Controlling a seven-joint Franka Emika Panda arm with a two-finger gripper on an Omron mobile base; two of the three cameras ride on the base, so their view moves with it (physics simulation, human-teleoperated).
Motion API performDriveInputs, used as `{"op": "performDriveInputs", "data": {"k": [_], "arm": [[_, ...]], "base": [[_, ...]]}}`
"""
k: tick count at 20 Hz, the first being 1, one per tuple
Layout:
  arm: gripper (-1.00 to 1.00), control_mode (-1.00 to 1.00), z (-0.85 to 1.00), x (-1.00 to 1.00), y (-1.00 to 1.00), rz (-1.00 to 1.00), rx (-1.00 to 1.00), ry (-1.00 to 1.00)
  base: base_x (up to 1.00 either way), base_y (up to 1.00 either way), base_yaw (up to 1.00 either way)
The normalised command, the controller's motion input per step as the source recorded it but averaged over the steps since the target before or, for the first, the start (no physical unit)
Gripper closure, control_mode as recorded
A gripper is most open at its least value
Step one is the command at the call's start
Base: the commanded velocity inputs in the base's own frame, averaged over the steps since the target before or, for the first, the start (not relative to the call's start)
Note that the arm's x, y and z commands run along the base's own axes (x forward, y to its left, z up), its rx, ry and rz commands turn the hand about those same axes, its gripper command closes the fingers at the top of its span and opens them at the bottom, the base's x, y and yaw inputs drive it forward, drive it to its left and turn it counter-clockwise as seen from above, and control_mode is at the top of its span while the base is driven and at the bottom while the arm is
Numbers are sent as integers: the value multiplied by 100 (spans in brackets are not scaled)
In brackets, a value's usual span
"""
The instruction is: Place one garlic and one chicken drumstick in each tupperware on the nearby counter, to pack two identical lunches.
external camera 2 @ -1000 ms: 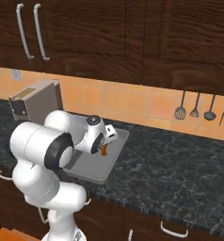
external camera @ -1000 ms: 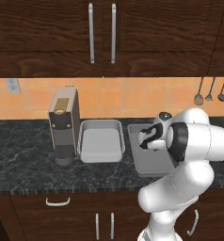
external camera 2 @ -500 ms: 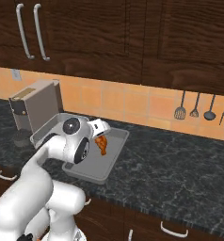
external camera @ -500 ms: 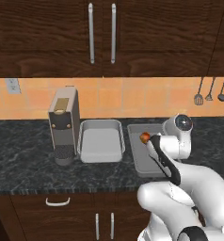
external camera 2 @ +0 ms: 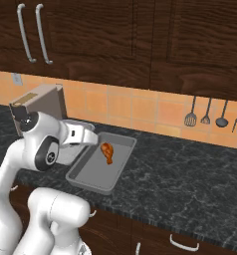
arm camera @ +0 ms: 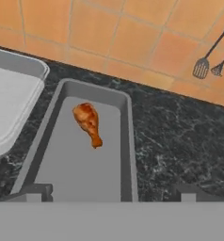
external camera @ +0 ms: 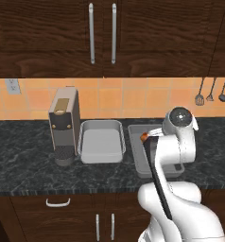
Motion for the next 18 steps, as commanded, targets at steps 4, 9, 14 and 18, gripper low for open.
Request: {"op": "performDriveInputs", "data": {"k": [4, 9, 14, 18], "arm": [[-100, -100, 1, -91, 4, 0, 29, 2], [-100, -100, -66, -73, -1, 13, 6, -5], [-100, -100, -14, -68, 10, 14, 0, -11], [-100, 100, -3, -19, 1, 5, 0, -3]], "base": [[0, 0, 0], [0, 0, 0], [0, 0, 0], [-71, -3, 10]]}}
